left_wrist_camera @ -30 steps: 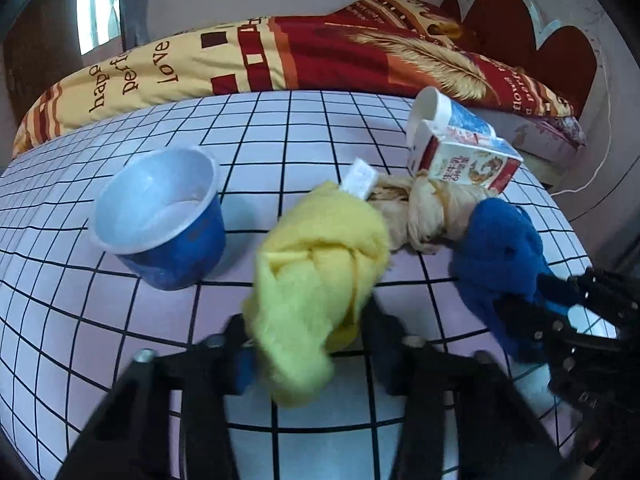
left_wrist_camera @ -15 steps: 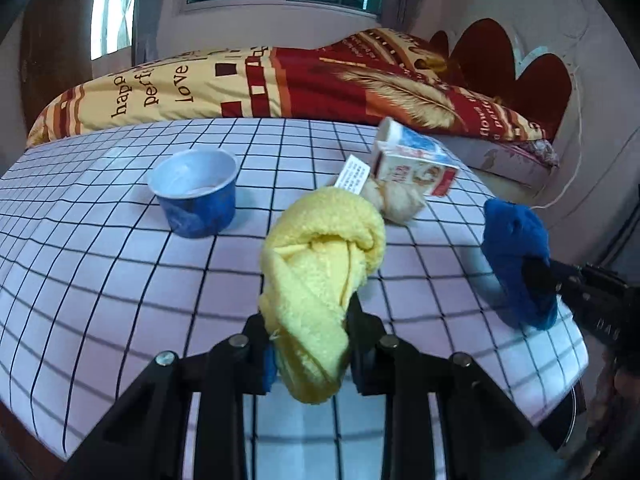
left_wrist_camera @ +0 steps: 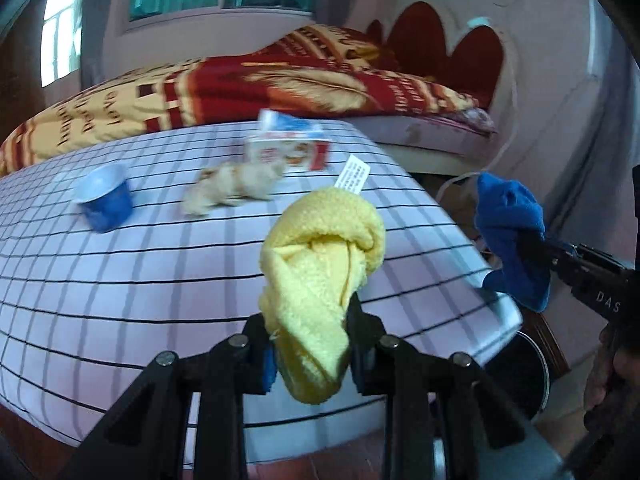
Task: Collect trash
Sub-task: 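Carry the yellow and blue towels over the black bin with both tools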
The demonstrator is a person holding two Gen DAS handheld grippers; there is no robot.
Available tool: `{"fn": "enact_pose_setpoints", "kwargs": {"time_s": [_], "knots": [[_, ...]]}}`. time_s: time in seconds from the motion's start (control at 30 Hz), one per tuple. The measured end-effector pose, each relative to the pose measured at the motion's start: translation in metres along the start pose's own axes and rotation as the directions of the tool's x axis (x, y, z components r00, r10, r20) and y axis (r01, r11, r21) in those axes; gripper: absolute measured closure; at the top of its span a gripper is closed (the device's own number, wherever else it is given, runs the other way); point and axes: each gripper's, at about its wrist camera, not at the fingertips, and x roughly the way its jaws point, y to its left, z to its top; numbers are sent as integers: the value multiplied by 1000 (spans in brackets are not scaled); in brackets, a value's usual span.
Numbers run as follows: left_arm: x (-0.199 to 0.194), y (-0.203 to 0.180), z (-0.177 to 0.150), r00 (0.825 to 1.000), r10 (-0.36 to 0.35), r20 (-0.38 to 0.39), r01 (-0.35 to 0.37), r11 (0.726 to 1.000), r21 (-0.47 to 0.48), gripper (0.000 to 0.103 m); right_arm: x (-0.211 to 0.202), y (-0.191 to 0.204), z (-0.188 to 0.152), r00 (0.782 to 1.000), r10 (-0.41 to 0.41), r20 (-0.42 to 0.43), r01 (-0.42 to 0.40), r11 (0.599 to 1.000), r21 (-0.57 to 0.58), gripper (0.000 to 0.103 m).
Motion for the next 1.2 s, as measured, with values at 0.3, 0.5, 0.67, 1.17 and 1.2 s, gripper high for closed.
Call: {"fn": "enact_pose_setpoints", "kwargs": {"time_s": [0.3,0.5,0.67,1.17,1.2], "knots": [[8,-75,-4,994,-109,-19,110,988,107,74,-43,-69,-38,993,-114,-10,114,989,94,89],[11,-126,-11,986,-163,-44,168,969,179,74,-67,-106,-62,985,-168,-26,170,975,141,89],[14,-156,-18,979,-193,-66,202,957,208,74,-83,-132,-79,978,-205,-35,208,962,174,89],[29,-235,-44,952,-262,-159,299,909,291,74,-106,-188,-132,957,-272,-100,289,922,259,89],[31,-238,-47,949,-265,-169,305,906,295,74,-108,-191,-136,955,-276,-105,294,919,263,89]]}}
